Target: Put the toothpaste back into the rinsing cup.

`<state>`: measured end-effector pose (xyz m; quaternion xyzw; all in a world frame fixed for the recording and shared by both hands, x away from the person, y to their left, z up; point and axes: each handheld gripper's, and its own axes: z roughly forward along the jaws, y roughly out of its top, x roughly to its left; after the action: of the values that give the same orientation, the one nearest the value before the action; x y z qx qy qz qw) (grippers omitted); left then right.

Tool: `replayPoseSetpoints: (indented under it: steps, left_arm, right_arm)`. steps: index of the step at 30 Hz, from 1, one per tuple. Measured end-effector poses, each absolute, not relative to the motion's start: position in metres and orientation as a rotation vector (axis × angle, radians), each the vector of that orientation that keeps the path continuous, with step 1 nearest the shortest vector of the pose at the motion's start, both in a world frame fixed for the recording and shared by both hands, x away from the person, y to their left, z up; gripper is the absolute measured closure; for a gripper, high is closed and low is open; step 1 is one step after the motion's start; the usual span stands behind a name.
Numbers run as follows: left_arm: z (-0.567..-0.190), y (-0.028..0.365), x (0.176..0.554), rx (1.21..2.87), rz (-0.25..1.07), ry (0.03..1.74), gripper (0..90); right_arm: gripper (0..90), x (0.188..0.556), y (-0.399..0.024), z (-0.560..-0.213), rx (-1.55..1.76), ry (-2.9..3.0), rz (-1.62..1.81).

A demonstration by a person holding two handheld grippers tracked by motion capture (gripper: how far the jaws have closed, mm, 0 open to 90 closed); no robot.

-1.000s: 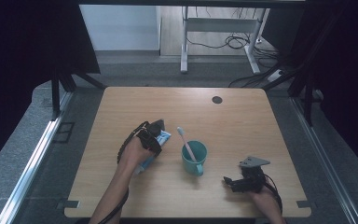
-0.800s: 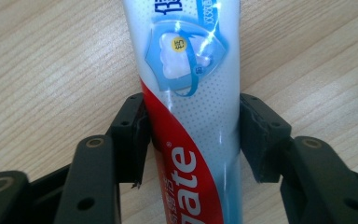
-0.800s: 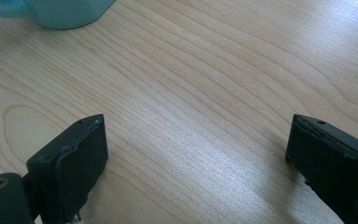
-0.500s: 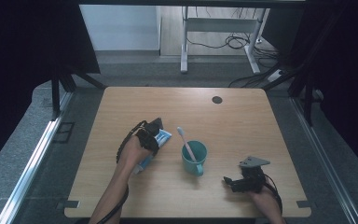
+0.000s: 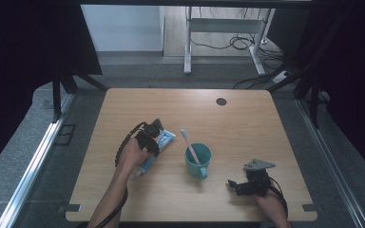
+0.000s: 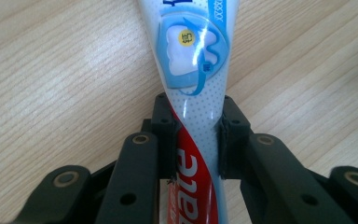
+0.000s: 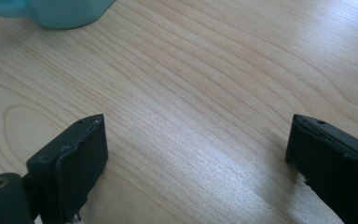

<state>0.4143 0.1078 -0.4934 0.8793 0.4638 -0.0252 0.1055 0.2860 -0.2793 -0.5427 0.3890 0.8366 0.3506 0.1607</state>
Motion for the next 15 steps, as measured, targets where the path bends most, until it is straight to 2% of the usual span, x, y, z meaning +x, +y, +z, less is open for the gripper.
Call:
replayPoseSetpoints:
  steps: [7,15]
  left_arm:
    - [-0.486,0.104,0.412,2.574,-0.064,1.335,73.4]
    - [-0.476,0.111,0.407,2.475,-0.024,1.282,73.3]
  right_arm:
    - [5.2,0.286,-0.279,-0.543,1.11,2.389,1.001]
    - [5.2,0.286,-0.279,-0.543,1.11,2.389,1.001]
